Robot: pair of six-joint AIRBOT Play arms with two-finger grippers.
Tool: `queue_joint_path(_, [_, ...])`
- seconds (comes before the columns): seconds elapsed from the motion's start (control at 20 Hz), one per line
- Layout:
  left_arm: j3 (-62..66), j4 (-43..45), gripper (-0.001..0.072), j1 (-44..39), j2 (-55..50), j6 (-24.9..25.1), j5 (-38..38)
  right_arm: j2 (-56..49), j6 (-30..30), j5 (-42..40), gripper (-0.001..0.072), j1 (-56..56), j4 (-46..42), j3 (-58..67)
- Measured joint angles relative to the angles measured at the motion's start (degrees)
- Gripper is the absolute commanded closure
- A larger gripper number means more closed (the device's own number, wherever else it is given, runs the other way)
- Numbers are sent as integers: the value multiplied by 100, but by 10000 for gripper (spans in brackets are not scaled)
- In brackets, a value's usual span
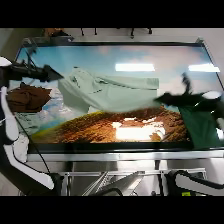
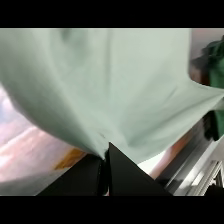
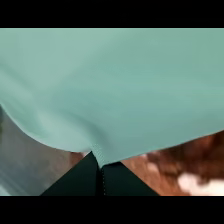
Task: Fold the shirts.
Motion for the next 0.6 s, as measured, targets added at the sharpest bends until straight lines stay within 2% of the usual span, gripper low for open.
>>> queue_joint_path(0.25, [9,-693,691,278,2933,92,1443,660,160,192,694,-798,485,3206])
queue_joint_path(0.4, [9,-319,691,907,4568,116,2238,793,313,208,693,-1211,575,4704])
queue_joint_path(0.6, [-4,271,691,2039,5842,87,2299,905,437,208,692,-1419,610,5606])
